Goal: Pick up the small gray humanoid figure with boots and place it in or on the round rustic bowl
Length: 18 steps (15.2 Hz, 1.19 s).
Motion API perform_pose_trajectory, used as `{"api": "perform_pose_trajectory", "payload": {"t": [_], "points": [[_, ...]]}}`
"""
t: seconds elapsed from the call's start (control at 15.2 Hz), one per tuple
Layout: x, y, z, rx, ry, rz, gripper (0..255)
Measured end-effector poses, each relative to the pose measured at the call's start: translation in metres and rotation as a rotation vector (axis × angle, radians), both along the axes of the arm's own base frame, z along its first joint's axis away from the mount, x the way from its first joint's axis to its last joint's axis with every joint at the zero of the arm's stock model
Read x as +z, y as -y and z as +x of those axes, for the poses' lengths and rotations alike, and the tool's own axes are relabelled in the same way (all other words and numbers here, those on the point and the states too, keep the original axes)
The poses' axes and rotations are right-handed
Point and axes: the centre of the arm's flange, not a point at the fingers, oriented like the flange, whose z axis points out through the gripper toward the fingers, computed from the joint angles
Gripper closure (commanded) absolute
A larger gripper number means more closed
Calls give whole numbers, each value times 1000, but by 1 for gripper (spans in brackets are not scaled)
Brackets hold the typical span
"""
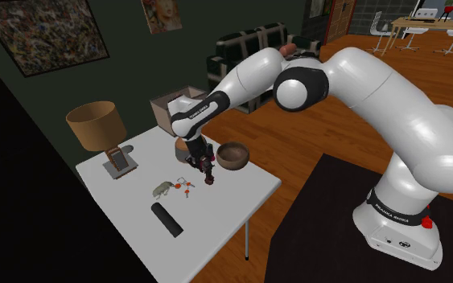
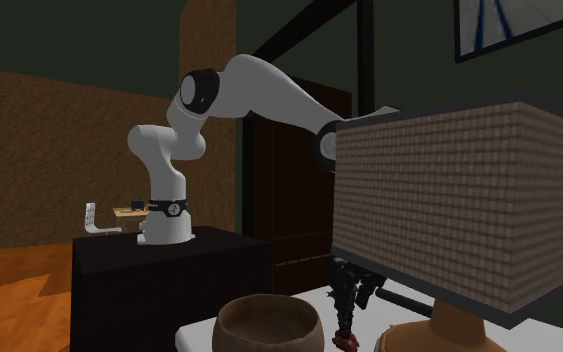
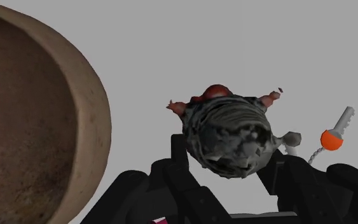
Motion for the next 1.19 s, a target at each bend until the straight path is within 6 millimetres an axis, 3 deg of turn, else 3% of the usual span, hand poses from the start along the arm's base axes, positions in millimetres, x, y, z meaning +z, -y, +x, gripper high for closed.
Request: {"api": "perform_pose_trajectory", "payload": {"t": [1.19], "points": [[92,1,0,-1,-2,0,255]]}}
